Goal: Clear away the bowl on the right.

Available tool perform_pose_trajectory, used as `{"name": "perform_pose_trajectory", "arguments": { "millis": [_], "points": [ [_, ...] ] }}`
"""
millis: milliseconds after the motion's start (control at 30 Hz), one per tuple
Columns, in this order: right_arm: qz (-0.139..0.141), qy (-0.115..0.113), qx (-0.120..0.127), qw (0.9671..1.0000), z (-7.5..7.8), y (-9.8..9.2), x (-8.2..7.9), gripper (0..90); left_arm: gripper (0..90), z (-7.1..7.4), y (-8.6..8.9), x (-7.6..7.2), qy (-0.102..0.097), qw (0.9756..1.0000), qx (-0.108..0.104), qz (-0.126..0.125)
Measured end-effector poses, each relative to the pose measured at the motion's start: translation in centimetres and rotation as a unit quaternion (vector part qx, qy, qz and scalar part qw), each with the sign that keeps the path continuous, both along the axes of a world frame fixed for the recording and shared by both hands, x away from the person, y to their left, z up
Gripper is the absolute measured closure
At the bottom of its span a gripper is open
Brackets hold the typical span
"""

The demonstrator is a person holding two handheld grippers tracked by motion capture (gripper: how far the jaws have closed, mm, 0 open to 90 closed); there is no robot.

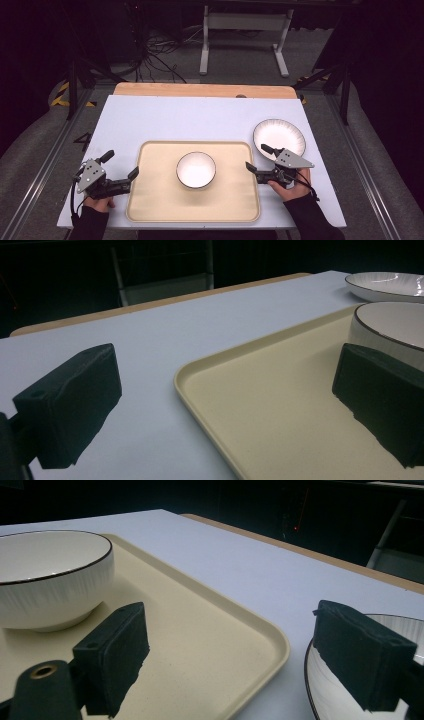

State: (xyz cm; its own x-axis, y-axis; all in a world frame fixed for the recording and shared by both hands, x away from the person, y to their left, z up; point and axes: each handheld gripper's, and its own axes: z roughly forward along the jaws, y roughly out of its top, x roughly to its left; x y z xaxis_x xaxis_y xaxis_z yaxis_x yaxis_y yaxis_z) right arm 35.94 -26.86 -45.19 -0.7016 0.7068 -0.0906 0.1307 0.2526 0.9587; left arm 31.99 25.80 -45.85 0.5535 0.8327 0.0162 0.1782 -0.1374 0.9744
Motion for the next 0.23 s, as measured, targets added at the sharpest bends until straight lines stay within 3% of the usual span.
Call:
{"name": "perform_pose_trajectory", "arguments": {
  "millis": [233],
  "points": [
    [-0.002,-0.001,0.002,1.0,0.08,-0.03,-0.04,14.6,0.1,0.0,0.0,0.0,0.0,1.0,0.0,0.0]
  ]
}}
